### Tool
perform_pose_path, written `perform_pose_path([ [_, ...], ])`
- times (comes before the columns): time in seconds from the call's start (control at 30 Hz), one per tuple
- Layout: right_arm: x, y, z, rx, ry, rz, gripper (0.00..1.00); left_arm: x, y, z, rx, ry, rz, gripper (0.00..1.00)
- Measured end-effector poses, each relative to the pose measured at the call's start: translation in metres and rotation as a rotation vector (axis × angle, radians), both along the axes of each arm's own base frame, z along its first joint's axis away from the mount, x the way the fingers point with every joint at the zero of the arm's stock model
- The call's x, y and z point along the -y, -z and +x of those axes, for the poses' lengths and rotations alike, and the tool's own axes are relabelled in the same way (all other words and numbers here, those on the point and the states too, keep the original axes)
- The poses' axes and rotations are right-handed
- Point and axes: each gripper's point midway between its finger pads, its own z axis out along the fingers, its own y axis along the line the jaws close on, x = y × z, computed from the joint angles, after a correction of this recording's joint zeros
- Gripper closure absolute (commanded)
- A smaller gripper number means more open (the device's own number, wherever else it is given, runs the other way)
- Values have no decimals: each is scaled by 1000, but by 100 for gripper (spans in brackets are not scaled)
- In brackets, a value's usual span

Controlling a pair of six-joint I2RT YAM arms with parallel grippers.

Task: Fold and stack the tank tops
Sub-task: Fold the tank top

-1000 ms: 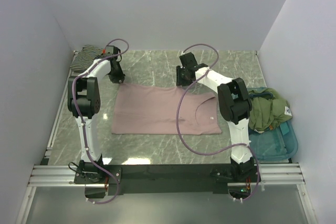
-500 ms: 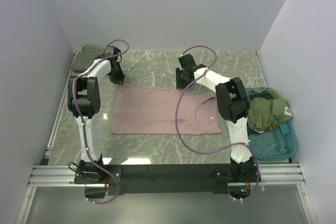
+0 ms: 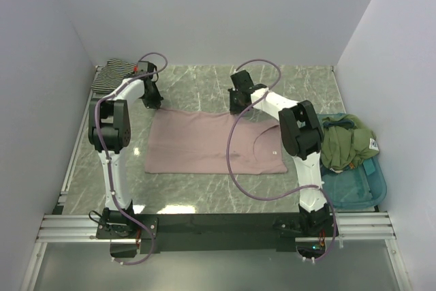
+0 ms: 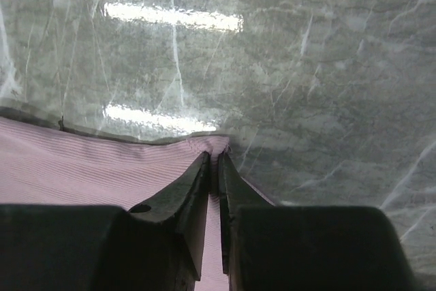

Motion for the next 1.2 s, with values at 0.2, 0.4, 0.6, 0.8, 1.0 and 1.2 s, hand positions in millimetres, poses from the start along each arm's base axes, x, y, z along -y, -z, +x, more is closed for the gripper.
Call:
perform_pose_path([
  [0.2,6,-3,-1,53,37,9,86,3,-3,-2,54,-59,-45,99],
  [0.4,12,-24,-9,126,65,31,87,3,-27,-11,130,-123,-80,99],
  [0.6,7,-43,-13,197,68,55,88,0,-62,-11,245,-183,-104,99],
  [0.8,10,-33,-32,196,80,29,88,-9,-55,-46,235,-276,-106,99],
  [1.0,20,-44,-58,218,107,29,89,-14,-43,-81,203,-353,-108,99],
  [1.2,23,-56,-81,253,122,43,89,-13,-45,-99,209,-392,-111,99],
])
